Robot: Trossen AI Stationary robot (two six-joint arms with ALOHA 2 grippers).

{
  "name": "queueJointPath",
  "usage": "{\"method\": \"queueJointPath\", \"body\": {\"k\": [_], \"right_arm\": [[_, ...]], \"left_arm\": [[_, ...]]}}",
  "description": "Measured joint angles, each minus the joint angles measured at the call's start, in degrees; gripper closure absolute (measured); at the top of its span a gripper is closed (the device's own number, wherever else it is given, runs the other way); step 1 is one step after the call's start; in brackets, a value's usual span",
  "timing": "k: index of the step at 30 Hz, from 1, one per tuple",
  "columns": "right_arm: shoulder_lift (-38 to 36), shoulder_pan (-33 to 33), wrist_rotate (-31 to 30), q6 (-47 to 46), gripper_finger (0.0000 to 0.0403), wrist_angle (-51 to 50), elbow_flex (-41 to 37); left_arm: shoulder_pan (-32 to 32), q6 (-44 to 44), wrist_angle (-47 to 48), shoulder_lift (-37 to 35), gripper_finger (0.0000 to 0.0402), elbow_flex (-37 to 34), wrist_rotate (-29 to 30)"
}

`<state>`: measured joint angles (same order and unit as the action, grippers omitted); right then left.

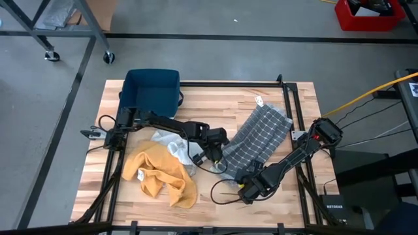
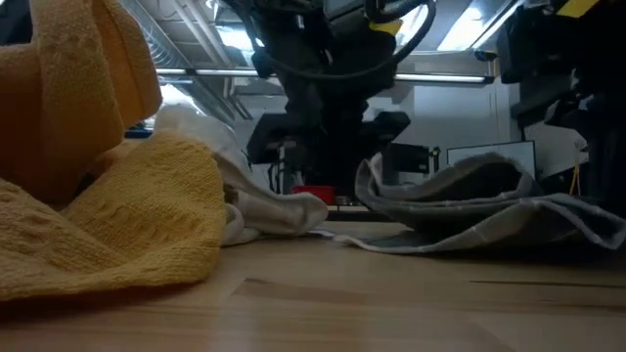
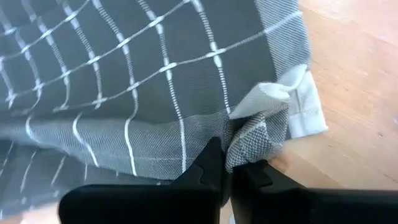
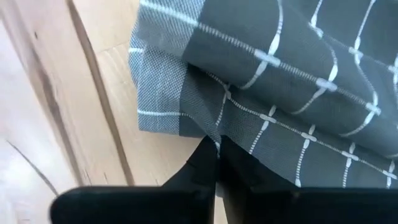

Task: Fold towel
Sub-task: Fold the gray towel

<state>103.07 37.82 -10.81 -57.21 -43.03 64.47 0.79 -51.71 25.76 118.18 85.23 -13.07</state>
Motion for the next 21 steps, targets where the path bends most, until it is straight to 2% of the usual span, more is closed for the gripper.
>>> {"method": "queueJointPath", "body": {"k": [7, 11, 17, 21], "right_arm": [[-0.3, 0.0, -0.1, -1.5, 0.0392, -0.1, 0.0], [-0.3, 0.0, 0.8, -1.1, 0.0395, 0.0, 0.0], [-0.3, 0.1, 1.8, -1.0, 0.0369, 0.0, 0.0], [-0.3, 0.1, 1.8, -1.0, 0.0366, 0.0, 0.0]], "left_arm": [[-1.0, 0.8, 0.4, -1.7, 0.0400, 0.1, -0.5], [0.2, 1.4, 0.3, -1.6, 0.0386, 0.1, -0.5], [2.7, -1.6, 0.6, -1.4, 0.0337, 0.1, -0.5], [3.8, -6.0, 0.4, -1.4, 0.0293, 0.1, -0.4]]}}
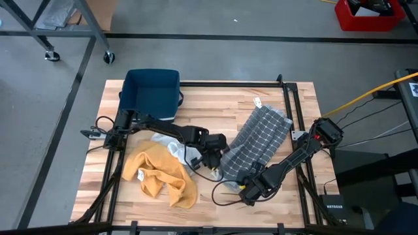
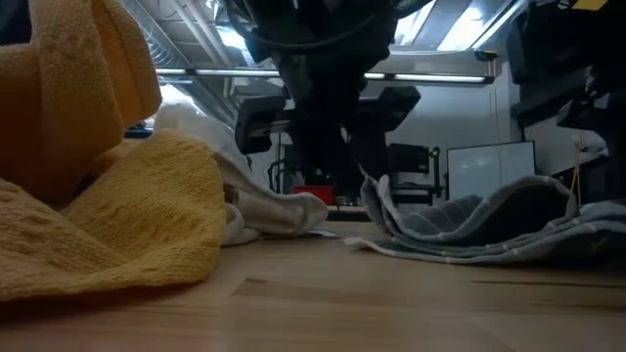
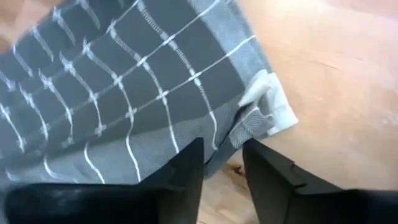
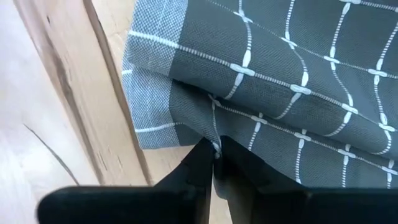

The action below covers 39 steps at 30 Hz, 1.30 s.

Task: Fold towel
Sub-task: Fold the gray towel

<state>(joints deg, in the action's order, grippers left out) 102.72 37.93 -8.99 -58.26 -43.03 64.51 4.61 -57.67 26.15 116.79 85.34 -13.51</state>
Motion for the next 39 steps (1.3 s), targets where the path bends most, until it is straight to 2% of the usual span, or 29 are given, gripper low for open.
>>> {"method": "queueJointPath", "body": {"k": [8, 12, 18, 29, 39], "right_arm": [[0.0, 0.0, 0.4, 0.1, 0.0381, 0.0, 0.0], [0.0, 0.0, 1.9, 0.2, 0.0383, 0.1, 0.0], [0.0, 0.0, 2.5, 2.9, 0.0383, 0.1, 0.1], [0.0, -0.1, 2.0, 3.2, 0.0384, 0.2, 0.1], [0.0, -0.1, -0.8, 3.2, 0.0384, 1.5, 0.1]], "left_arm": [[0.6, -12.1, -3.0, 2.3, 0.0238, -0.7, 3.0], [0.7, -15.3, -1.1, 3.3, 0.0230, -0.7, 6.3], [1.0, -17.5, 2.0, 3.5, 0.0231, -0.5, 7.1], [2.6, -17.8, -7.0, 5.7, 0.0232, -0.6, 1.7], [2.3, -20.8, -8.6, 6.0, 0.0236, -0.6, -1.2]]}}
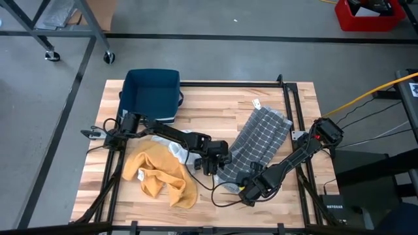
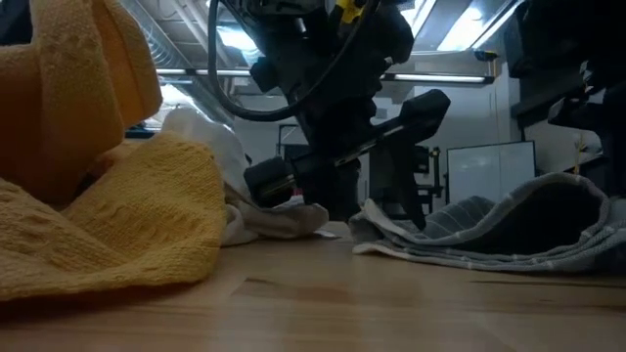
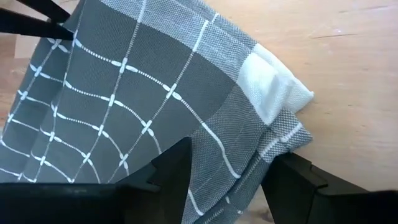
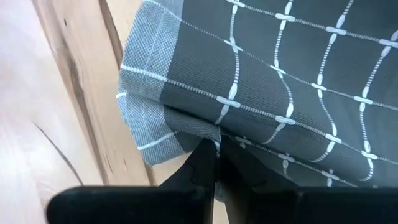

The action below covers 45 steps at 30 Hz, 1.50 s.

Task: Fold towel
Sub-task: Fold the gray towel

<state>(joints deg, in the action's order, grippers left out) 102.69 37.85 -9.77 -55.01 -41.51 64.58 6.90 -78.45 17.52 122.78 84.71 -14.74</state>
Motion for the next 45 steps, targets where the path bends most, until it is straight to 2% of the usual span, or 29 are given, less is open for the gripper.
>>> {"method": "queueJointPath", "body": {"k": [5, 11, 13, 23, 30, 37, 40, 45], "right_arm": [[0.0, 0.0, -0.3, 0.0, 0.0384, 0.1, 0.0], [0.0, 0.0, -1.2, -0.1, 0.0384, 1.0, 0.0], [0.0, 0.0, -1.2, -0.1, 0.0384, 1.5, 0.0], [-1.1, 0.1, -1.3, -4.8, 0.0389, 1.6, 0.0], [-5.2, 0.1, -4.8, -9.2, 0.0395, 1.1, 0.0], [-7.6, 0.0, -5.3, -17.0, 0.0397, 2.1, 0.2], [-7.6, -0.2, -5.1, -19.6, 0.0395, 6.0, 0.4], [-7.6, -0.1, -6.2, -20.1, 0.0398, 15.2, 0.4]], "left_arm": [[0.0, 0.2, -0.6, 0.1, 0.0275, 0.0, -0.2], [0.0, 0.8, -0.7, 0.1, 0.0373, 0.0, -0.1], [-0.1, 2.5, -0.7, 0.1, 0.0391, 0.0, -0.1], [-1.6, 11.4, 1.2, -2.6, 0.0398, -0.1, 0.7], [-3.4, 17.3, 4.5, -6.8, 0.0399, 0.0, -0.5], [-4.3, 20.3, 15.1, -8.0, 0.0400, 0.3, -1.4], [-4.2, 21.4, 20.0, -8.3, 0.0401, 0.5, -3.2], [-3.7, 22.2, 24.2, -8.4, 0.0401, 0.5, -10.5]]}}
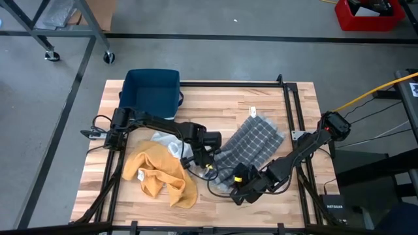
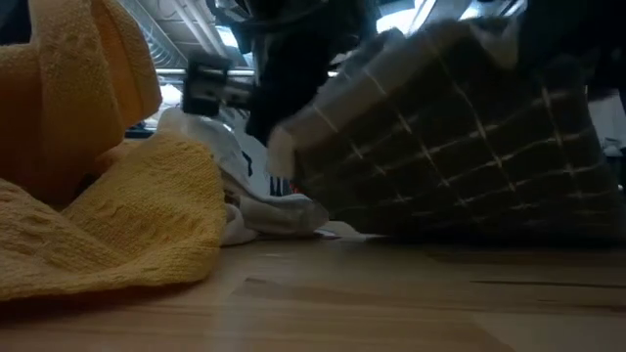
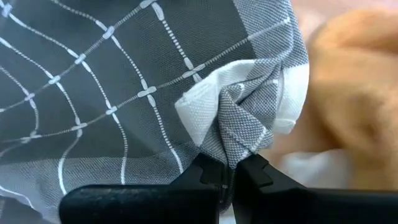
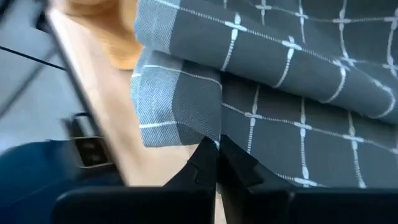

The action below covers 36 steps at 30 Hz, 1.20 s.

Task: Fold towel
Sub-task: Fold the gray towel

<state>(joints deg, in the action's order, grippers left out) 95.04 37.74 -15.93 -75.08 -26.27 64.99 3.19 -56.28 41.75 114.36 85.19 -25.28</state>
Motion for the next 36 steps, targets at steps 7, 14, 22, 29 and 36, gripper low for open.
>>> {"method": "queueJointPath", "body": {"k": [7, 14, 22, 29, 36], "right_arm": [[-0.1, 0.2, 1.6, -5.0, 0.0394, -0.4, 0.0], [-0.1, 0.2, -0.3, -8.9, 0.0393, -0.3, 0.0], [-0.1, 0.2, -5.6, -10.4, 0.0393, -0.9, 0.9], [-0.1, 0.2, -7.1, -14.9, 0.0397, -11.4, 5.9], [-0.1, 0.2, -7.2, -22.7, 0.0398, -24.8, 12.6]], "left_arm": [[0.8, 0.4, 3.3, -0.1, 0.0401, 5.2, -1.9], [-1.0, -0.5, 2.6, -0.1, 0.0402, 9.7, -2.0], [-4.2, 6.7, 2.0, -0.1, 0.0401, 14.2, -2.2], [-5.7, 11.4, 2.0, -0.1, 0.0401, 15.0, -2.2], [-6.0, 16.9, 1.2, -0.1, 0.0401, 15.0, -1.8]]}}
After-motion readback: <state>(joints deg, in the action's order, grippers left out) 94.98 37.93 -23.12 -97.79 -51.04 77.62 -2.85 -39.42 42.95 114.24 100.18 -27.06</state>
